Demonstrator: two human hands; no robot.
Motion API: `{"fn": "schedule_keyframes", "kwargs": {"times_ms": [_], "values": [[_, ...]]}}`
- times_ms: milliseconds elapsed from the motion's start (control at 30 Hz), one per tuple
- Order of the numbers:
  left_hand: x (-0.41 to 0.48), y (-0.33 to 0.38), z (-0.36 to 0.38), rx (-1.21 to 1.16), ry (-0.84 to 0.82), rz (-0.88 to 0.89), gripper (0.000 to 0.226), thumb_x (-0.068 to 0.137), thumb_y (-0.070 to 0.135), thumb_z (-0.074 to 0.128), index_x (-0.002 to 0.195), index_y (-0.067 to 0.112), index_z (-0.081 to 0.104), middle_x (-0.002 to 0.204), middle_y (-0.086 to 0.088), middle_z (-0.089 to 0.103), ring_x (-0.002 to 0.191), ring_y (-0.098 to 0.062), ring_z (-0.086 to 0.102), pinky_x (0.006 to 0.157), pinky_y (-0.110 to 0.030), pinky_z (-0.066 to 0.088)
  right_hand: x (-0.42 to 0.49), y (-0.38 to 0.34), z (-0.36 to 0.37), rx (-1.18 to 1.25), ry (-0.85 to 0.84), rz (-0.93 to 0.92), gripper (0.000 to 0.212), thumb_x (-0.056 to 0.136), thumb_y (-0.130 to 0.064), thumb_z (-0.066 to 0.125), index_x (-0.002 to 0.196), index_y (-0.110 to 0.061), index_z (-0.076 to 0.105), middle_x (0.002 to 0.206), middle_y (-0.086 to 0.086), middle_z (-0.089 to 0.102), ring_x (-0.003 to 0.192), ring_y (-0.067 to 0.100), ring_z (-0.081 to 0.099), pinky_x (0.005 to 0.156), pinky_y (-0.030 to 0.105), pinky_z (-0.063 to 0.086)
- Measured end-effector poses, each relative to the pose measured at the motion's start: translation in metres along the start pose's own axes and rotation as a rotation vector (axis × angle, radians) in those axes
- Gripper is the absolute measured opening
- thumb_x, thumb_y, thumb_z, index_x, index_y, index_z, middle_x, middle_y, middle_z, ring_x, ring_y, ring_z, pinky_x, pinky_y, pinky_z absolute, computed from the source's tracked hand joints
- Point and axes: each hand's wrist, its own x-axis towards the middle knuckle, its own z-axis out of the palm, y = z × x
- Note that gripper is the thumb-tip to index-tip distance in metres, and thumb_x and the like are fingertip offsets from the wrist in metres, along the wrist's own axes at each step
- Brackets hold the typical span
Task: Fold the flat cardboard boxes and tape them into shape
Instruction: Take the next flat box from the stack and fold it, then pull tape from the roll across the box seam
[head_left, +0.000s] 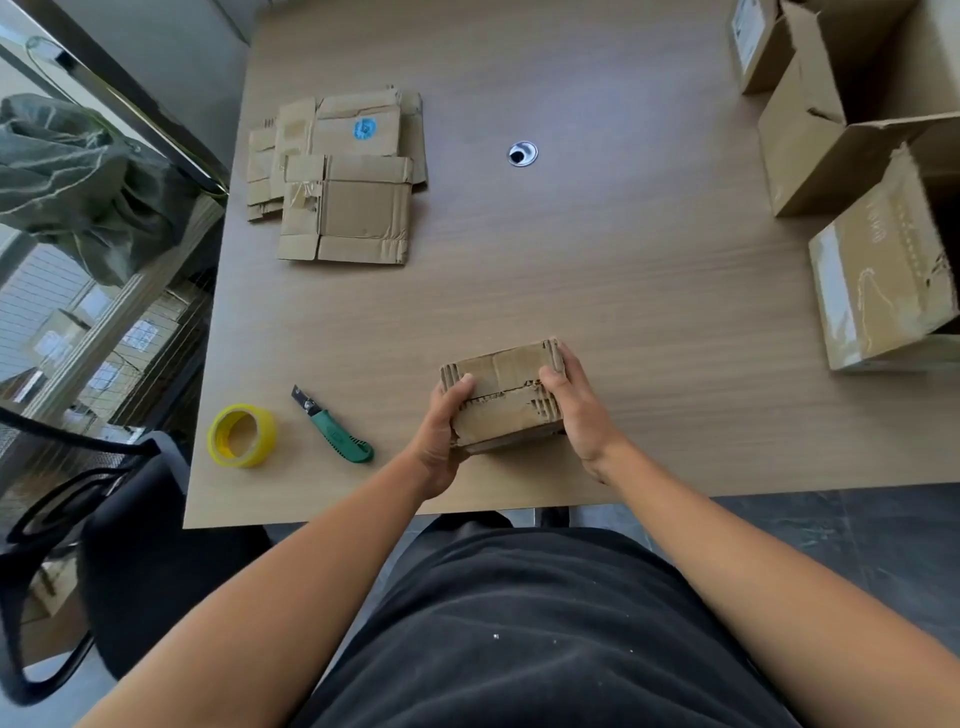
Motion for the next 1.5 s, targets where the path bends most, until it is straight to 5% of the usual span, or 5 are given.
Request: {"fn": "schedule_keyframes", "kwargs": {"times_ms": [367,567,933,1200,1500], "values": [[0.012,-0.017,-0.010,0.276,0.057,0.069,0.071,0.081,0.062,0.066,0.135,0.018,0.058,0.132,-0.011,0.065,0.120,-0.026,0.064,0.107,-0.047,0.049,-0.012,0.032,0.005,-0.034,0.083,0.019,0.072,0.095,-0.061,0.044,0.158,-0.036,0.022,0.160,-0.019,0.025,0.147,0.003,0.024,0.126,0.043,0.017],[0.020,0.001,-0.036,0.420,0.087,0.174,0.030,0.095,0.061,0.052,0.125,0.060,0.051,0.124,0.021,0.064,0.114,0.000,0.061,0.090,-0.024,0.052,0.005,0.032,0.029,-0.493,0.165,-0.063,0.065,0.104,-0.058,0.032,0.162,-0.030,0.018,0.164,-0.006,0.030,0.151,0.021,0.026,0.123,0.046,0.020],[0.034,0.051,-0.058,0.609,0.090,0.262,0.034,0.109,0.043,0.032,0.132,0.023,0.046,0.119,-0.005,0.062,0.109,-0.026,0.061,0.094,-0.043,0.051,0.047,-0.006,0.081,-1.515,-0.006,-0.263,0.073,0.100,-0.062,0.014,0.162,-0.026,-0.001,0.170,0.006,-0.009,0.155,0.028,-0.017,0.126,0.047,-0.007],[0.008,0.041,-0.249,0.937,0.750,0.410,0.050,0.084,0.014,0.062,0.132,0.005,0.053,0.132,-0.018,0.052,0.128,-0.036,0.043,0.112,-0.043,0.032,0.064,-0.008,0.139,-1.622,0.005,-0.210,0.072,0.094,-0.070,-0.008,0.157,-0.035,-0.020,0.167,-0.001,-0.025,0.150,0.023,-0.031,0.122,0.047,-0.018],[0.004,0.016,-0.356,1.462,0.537,0.395,0.022,0.098,0.037,0.061,0.106,0.017,0.059,0.142,-0.005,0.051,0.152,-0.038,0.010,0.123,-0.052,0.011,0.074,-0.004,0.181,-1.640,0.045,-0.243,0.081,0.092,-0.077,-0.002,0.159,-0.034,-0.015,0.169,0.001,-0.017,0.152,0.023,-0.027,0.123,0.044,-0.018]]}}
